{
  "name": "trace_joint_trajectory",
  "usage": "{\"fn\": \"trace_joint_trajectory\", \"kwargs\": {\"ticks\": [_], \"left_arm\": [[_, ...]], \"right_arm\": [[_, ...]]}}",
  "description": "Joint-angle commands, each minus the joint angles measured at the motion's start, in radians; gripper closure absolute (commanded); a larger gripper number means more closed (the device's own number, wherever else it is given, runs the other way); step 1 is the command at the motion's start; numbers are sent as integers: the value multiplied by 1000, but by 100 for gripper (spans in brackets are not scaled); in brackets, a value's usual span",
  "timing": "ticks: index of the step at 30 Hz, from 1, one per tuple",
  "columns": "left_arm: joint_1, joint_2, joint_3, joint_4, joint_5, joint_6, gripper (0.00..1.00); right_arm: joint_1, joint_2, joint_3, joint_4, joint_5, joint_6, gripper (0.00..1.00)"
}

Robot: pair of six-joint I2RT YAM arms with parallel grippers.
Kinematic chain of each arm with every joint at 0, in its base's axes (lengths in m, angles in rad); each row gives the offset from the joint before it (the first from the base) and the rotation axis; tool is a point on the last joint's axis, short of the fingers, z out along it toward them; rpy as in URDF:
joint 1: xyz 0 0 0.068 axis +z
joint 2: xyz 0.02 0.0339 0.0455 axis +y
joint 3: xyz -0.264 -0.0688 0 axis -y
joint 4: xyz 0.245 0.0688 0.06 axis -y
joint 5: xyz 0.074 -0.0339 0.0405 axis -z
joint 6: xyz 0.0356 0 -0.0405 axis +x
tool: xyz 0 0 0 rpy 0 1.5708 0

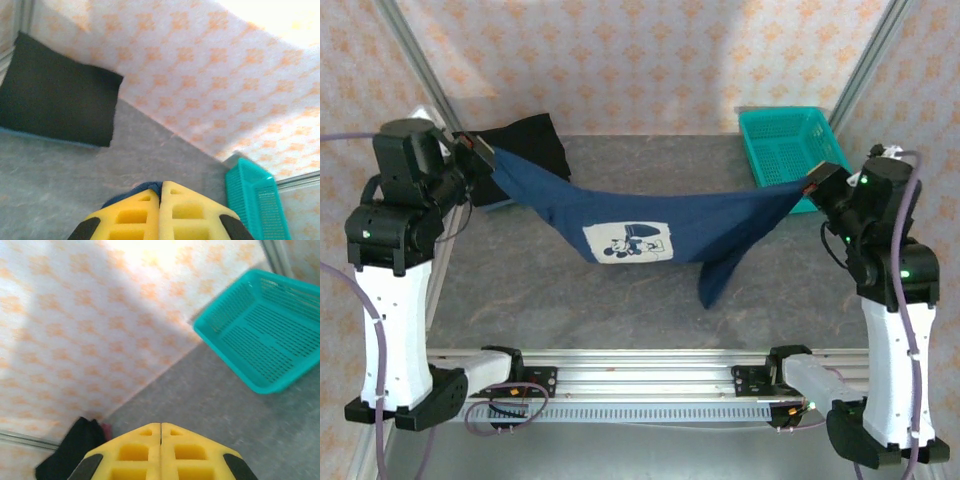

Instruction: Fold and stack the t-shirts

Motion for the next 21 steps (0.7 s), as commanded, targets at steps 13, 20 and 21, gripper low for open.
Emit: {"fn": "trace_joint_trajectory", "kwargs": {"ticks": [13, 20, 21], "left_arm": [[47, 435, 552, 65, 173, -64, 99], [141, 770, 844, 216, 344, -192, 100], [150, 789, 846, 260, 359, -213, 100]], "right_arm": [[-9, 332, 331, 90, -171, -75, 100], [-110, 626, 412, 353, -302, 33, 100], [-127, 661, 419, 394, -313, 59, 100]]}}
